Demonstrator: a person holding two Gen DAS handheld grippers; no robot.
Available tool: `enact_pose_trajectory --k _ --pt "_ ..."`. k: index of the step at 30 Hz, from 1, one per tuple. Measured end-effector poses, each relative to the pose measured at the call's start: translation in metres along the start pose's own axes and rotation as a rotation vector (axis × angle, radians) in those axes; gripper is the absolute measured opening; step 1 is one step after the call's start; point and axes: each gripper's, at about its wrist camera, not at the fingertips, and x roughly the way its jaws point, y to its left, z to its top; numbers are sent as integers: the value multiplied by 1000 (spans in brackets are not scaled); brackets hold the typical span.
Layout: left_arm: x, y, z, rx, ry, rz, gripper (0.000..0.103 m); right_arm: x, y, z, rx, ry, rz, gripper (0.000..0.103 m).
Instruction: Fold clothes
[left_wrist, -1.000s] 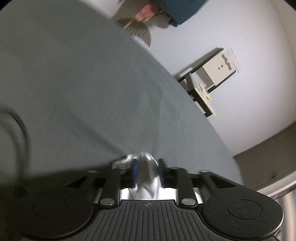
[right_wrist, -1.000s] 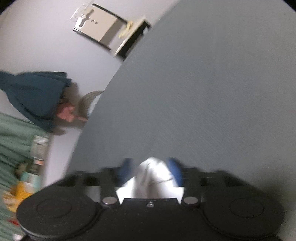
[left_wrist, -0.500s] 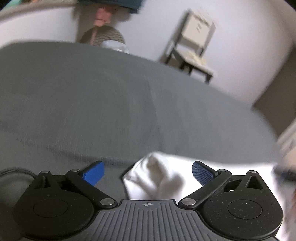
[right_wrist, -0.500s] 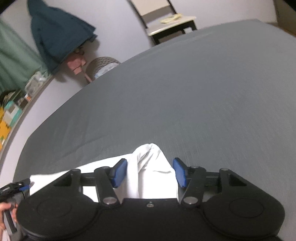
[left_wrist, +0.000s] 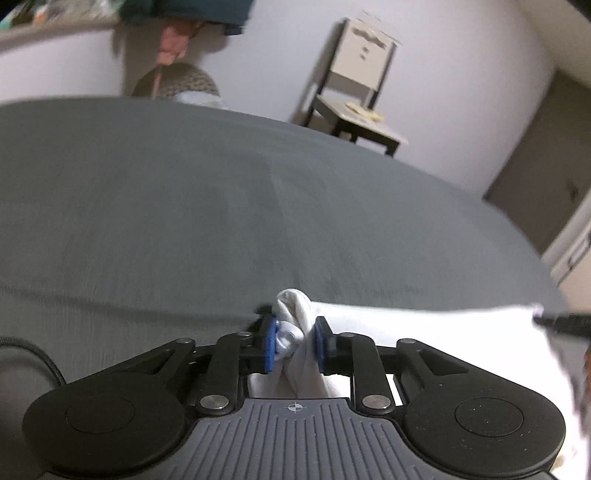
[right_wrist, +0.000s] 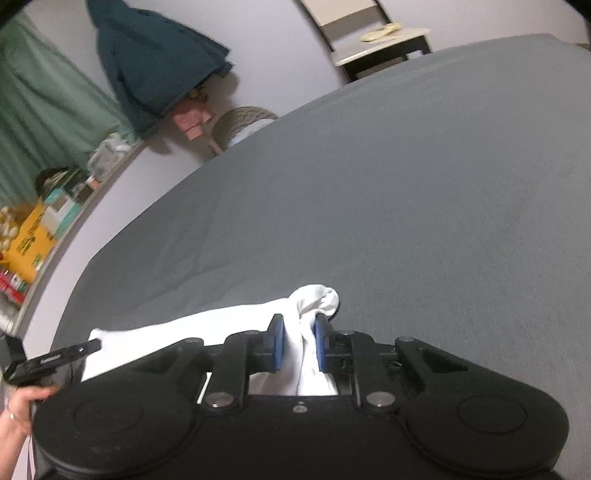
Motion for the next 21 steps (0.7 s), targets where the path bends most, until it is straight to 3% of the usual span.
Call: enact_pose_trajectory --k 4,7,8,10,12,14,16,18,19,20,21 --pt "6 -14 -10 97 -64 68 18 -2 10 1 4 -31 -34 14" --pt "10 -25 3 183 -105 127 17 5 18 6 -22 -51 -67 13" --pt "11 -26 9 191 -124 147 0 12 19 10 -26 -53 -76 13" --pt "3 -12 20 124 -166 205 0 25 16 18 -1 -52 -82 13" --pt "11 6 41 23 -165 182 0 39 12 27 24 -27 -74 13" --pt "7 20 50 -12 -139 129 0 44 15 33 10 14 -85 14" --pt "3 25 55 -19 -118 67 1 41 17 36 -23 49 -98 19" --pt "-2 29 52 -43 -51 -31 1 34 17 38 -57 73 -105 42" --pt "-5 30 49 -52 -15 -70 2 30 15 39 -71 81 -104 61" --pt "-5 29 47 -36 17 -74 4 27 14 40 -82 87 -97 65" --pt "-5 28 46 -19 48 -75 12 25 13 42 -87 98 -89 66"
